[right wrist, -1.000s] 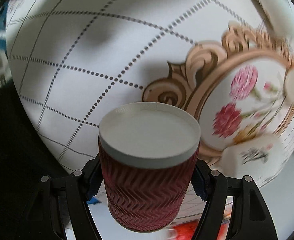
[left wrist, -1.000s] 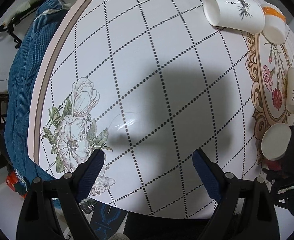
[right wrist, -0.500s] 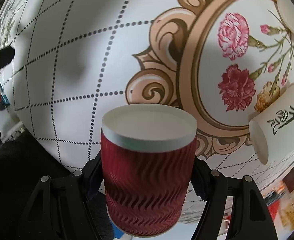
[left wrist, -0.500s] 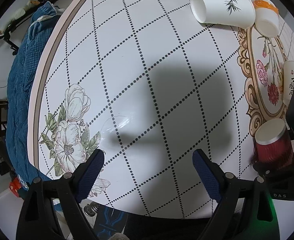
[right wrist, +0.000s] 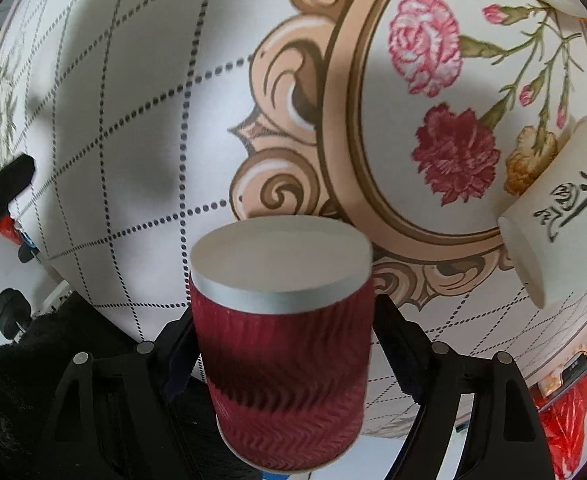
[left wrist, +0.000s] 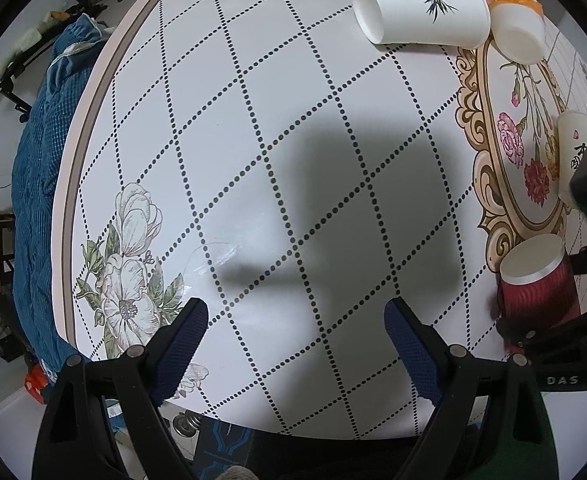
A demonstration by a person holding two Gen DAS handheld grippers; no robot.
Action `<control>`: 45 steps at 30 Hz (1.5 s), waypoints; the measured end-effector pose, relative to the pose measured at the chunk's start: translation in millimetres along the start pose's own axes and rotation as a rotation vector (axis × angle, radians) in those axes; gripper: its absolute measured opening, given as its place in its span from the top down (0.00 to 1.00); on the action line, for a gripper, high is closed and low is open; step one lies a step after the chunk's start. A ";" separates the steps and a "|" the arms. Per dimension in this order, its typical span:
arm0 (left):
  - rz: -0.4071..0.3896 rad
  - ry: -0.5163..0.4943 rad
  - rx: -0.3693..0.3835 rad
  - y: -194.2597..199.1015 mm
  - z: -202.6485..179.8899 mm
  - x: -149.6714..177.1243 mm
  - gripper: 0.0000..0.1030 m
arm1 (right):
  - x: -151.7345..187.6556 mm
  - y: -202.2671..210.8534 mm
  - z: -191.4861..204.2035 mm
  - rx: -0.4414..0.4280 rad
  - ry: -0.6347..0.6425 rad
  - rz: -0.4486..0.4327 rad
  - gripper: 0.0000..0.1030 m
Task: Flip cup upside down
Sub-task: 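Rotate the right gripper to turn the red cup rim-down, then lower the inverted red cup onto the placemat with the right gripper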
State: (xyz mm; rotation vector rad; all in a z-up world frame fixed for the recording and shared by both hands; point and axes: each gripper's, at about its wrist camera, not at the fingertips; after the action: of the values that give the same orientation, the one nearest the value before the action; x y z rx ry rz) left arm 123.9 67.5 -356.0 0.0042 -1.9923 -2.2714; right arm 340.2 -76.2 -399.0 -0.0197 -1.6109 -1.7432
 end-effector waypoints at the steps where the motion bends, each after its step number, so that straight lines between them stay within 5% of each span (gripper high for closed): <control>1: 0.000 -0.002 0.000 -0.1 -0.7 0.1 0.12 | -4.5 8.3 -4.9 -0.001 0.001 -0.005 0.19; 10: 0.018 -0.019 0.008 -5.9 -15.2 -2.8 0.12 | -8.1 57.8 -15.3 0.051 0.003 -0.047 0.19; 12: 0.024 -0.022 0.011 -11.1 -14.2 -0.8 0.12 | -7.5 64.6 -23.5 0.047 -0.002 -0.075 0.30; 20: 0.035 -0.040 0.011 -18.6 -22.5 -5.0 0.12 | 17.8 76.6 -40.7 0.024 -0.043 -0.217 0.31; 29: 0.042 -0.004 0.029 -17.0 -11.0 -21.2 0.12 | 58.8 130.3 -82.5 -0.055 -0.187 -0.599 0.31; 36: 0.046 0.018 0.021 -22.4 6.0 -35.9 0.12 | 79.5 155.4 -87.2 -0.026 -0.280 -0.907 0.31; 41: 0.051 0.009 0.016 -27.5 15.2 -39.1 0.12 | 69.2 145.6 -68.3 0.002 -0.287 -1.061 0.31; 45: 0.049 -0.016 0.010 -32.2 8.9 -38.4 0.12 | 72.8 133.0 -59.0 0.037 -0.252 -1.102 0.31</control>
State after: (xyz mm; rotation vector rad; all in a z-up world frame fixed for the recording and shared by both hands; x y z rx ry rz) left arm 158.5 83.9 -389.6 -0.0613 -1.9889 -2.2381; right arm 384.1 -153.9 -263.0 0.8390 -2.0090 -2.5734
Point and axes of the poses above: each gripper's, at about its wrist camera, not at the fingertips, and y roughly against the way its jaws point, z to its left, x to its underside, and after that the axes turned 6 degrees about -x, right-handed
